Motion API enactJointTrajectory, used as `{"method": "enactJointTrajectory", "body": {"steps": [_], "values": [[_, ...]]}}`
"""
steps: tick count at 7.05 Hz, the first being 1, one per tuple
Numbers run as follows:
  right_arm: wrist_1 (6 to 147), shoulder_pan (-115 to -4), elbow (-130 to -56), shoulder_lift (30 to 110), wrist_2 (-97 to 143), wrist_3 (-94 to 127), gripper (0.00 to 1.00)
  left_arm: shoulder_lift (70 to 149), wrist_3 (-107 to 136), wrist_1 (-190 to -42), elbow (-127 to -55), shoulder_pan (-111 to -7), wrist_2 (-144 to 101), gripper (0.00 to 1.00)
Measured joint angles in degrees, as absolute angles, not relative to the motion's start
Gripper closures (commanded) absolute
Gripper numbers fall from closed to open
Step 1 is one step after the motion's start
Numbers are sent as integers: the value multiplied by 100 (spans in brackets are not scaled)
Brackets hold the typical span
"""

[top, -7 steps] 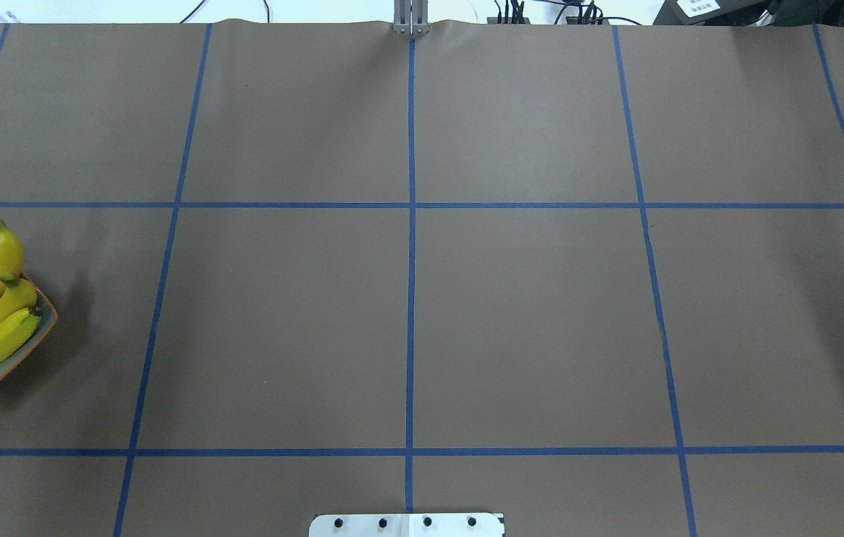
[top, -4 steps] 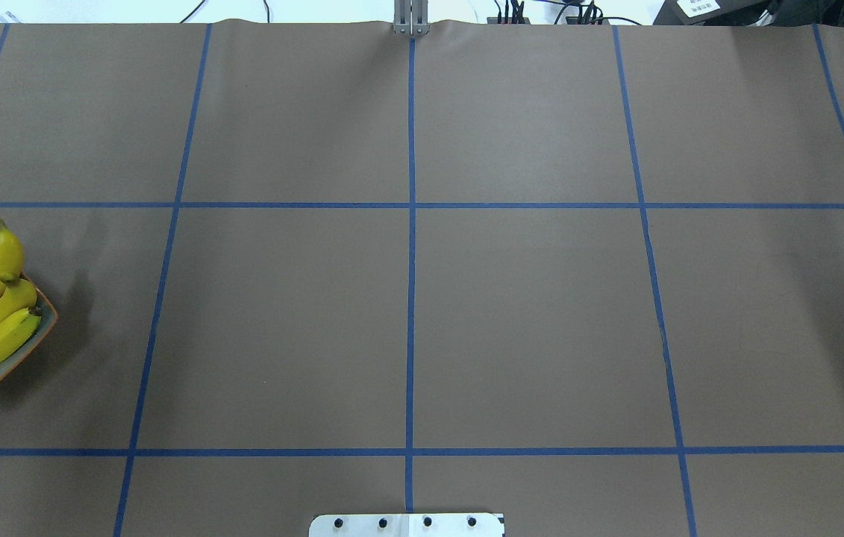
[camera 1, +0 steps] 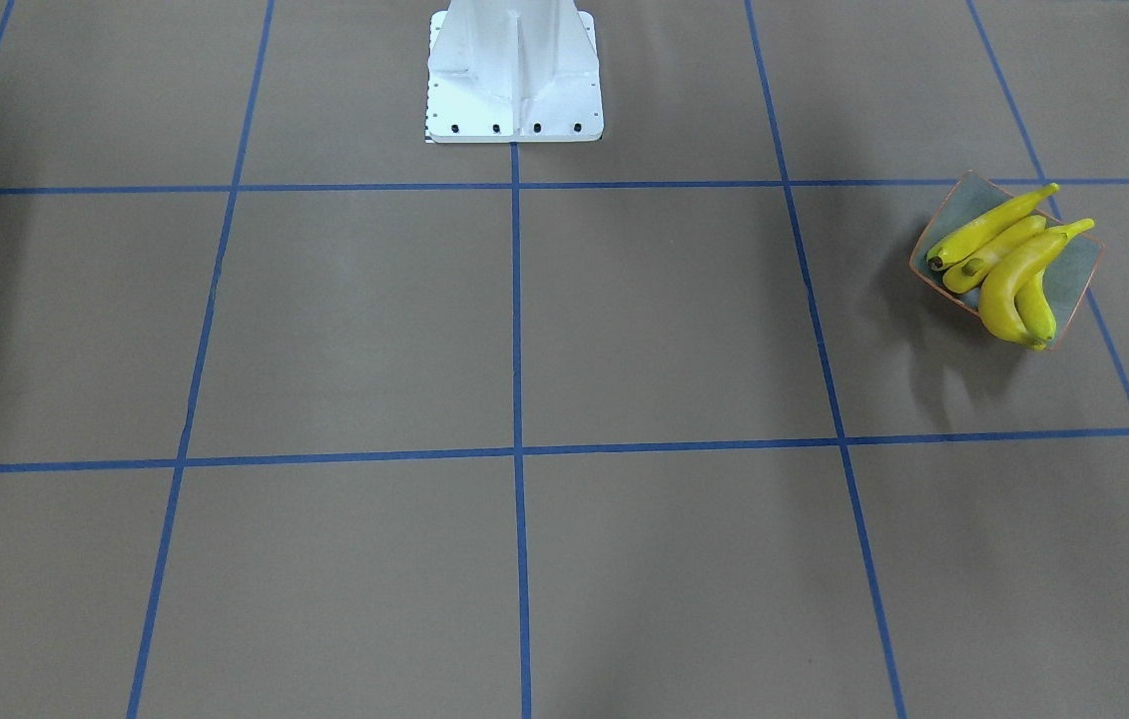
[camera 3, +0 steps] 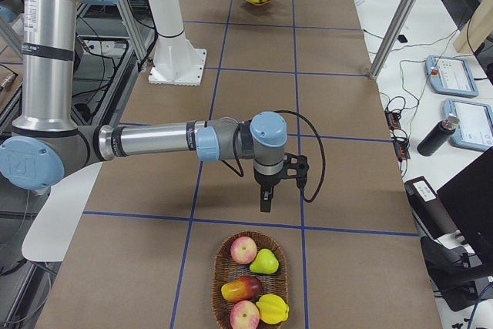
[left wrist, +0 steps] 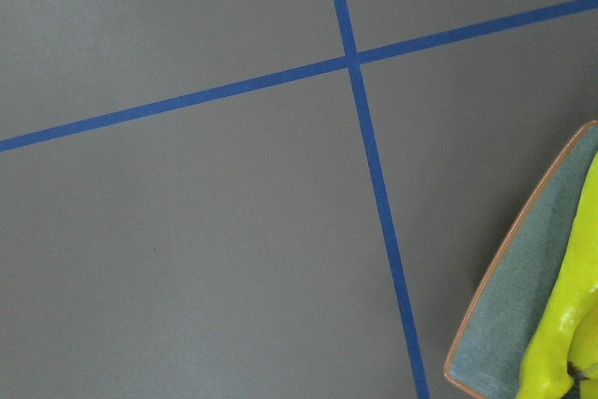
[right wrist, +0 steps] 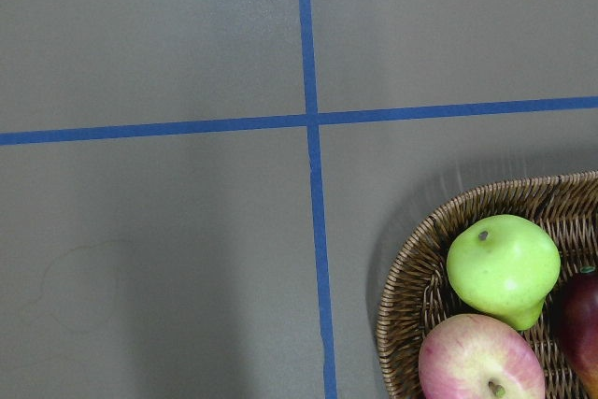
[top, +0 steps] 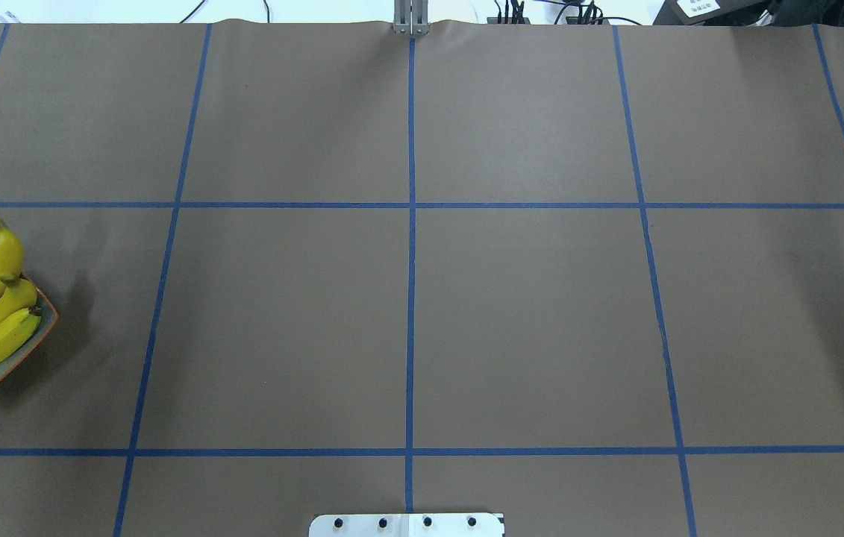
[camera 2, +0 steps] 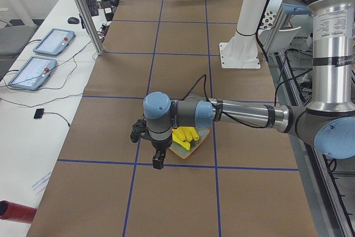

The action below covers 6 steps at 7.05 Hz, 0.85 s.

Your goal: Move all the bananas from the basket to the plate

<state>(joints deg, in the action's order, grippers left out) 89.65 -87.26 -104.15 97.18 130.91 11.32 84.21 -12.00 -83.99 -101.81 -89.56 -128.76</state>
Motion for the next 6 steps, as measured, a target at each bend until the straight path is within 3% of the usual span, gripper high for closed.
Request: {"method": "enactJointTrajectory", "body": {"steps": [6], "values": [[8965, -8726, -10415, 9702, 13157, 1160, 0, 8420, -1222, -8396, -10187, -8953, -12870, 0]]}}
